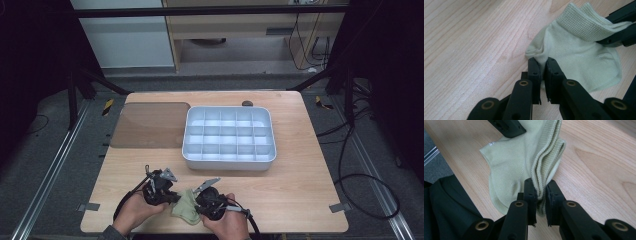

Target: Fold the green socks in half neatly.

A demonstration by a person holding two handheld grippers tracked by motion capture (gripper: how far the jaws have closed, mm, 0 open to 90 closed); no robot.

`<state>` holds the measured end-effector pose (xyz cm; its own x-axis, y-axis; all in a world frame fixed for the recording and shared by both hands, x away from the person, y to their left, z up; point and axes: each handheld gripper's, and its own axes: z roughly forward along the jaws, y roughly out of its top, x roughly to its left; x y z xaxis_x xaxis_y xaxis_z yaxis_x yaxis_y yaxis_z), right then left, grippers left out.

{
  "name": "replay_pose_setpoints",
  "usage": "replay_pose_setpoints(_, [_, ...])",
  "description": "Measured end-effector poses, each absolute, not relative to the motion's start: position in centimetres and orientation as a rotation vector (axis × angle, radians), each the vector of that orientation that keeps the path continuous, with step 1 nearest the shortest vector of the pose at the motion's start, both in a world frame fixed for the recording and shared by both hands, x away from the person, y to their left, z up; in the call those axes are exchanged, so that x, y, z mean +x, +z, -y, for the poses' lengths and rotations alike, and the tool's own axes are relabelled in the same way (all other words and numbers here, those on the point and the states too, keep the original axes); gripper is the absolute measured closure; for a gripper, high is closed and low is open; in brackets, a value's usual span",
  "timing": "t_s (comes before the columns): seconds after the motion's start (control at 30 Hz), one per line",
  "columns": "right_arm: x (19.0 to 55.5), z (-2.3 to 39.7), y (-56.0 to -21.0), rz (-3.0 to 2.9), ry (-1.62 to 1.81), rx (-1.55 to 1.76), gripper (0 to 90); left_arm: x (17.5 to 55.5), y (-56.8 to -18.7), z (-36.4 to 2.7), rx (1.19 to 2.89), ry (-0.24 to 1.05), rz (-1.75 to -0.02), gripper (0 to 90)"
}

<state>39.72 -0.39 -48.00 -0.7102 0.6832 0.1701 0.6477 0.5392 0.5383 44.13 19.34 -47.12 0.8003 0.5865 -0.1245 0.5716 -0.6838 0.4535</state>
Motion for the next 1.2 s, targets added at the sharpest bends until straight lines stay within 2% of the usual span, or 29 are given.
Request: replay_pose_setpoints(1.2, [40.2, 0.3, -48.1, -2.693, 0.922, 1.215, 81.1, 43.5, -45.5, -19.2, 2.502, 0.070, -0.888, 83.7])
